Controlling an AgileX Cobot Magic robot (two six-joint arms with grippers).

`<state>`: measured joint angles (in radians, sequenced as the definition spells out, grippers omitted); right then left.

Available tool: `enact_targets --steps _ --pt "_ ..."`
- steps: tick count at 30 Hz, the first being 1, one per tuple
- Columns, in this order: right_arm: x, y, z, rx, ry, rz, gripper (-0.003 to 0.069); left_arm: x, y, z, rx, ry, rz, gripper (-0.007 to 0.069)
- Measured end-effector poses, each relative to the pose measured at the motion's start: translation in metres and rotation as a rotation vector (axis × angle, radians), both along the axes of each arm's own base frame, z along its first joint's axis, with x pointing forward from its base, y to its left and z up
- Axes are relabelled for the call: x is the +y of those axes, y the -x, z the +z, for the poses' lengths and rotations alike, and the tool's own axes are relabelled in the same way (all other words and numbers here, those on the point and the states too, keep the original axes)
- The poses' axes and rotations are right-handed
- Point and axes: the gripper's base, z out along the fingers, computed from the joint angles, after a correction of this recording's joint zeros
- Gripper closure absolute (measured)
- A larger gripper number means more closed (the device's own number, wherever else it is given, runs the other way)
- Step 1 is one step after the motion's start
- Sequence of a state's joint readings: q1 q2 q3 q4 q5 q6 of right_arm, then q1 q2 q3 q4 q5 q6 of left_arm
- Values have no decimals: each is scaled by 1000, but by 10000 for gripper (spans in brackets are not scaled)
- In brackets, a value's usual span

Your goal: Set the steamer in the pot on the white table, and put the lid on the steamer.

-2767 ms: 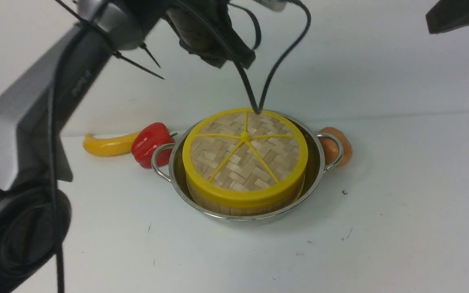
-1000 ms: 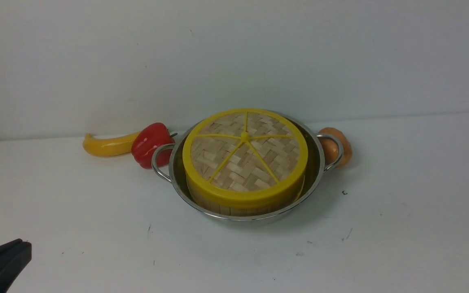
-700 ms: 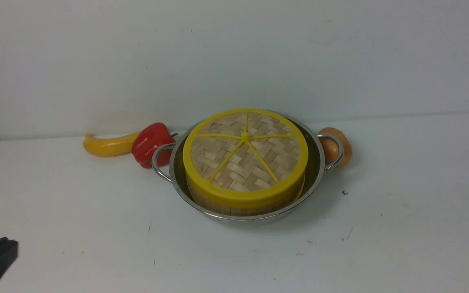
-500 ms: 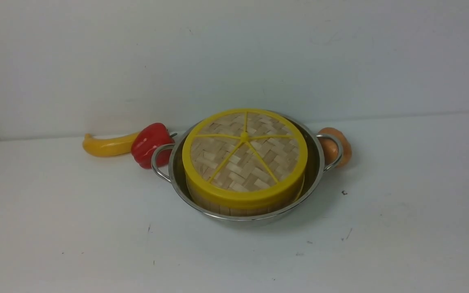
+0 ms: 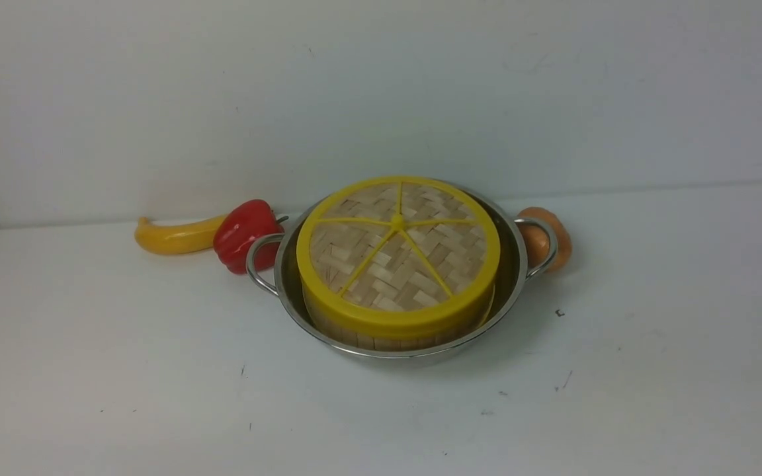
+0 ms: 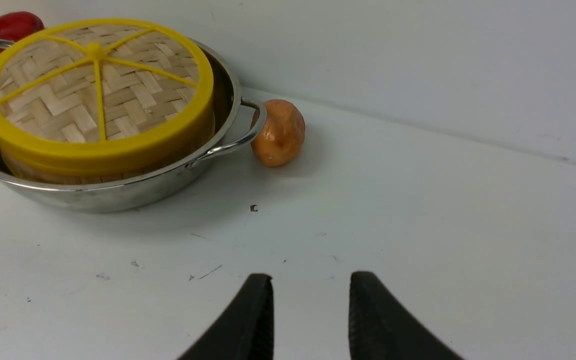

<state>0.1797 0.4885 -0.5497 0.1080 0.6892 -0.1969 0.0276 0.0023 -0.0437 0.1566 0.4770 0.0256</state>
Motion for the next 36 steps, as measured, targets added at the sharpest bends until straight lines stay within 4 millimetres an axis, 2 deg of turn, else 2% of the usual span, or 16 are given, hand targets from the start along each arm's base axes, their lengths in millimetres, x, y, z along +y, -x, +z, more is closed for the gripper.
enact_targets --steps 12,17,21,24,25,27,30,36 --pt "0 0 0 2 -17 -8 418 0 0 0 -3 -1 0 594" --pt "-5 11 1 -89 -19 -43 417 0 0 0 -4 -1 0 594" --pt "-13 19 -19 -192 -32 -130 417 0 0 0 -4 -1 0 594" --pt "-19 27 -62 -266 -35 -208 417 0 0 0 -4 -1 0 594" --pt "-20 28 -66 -274 -40 -218 417 0 0 0 -4 -1 0 594" --pt "-21 30 -92 -265 -52 -247 417 0 0 0 -4 -1 0 594" --pt "-22 33 -117 -247 -71 -269 417 0 0 0 -4 -1 0 594" --pt "-22 36 -120 -274 -90 -271 417 0 0 1 -6 -1 -1 594"
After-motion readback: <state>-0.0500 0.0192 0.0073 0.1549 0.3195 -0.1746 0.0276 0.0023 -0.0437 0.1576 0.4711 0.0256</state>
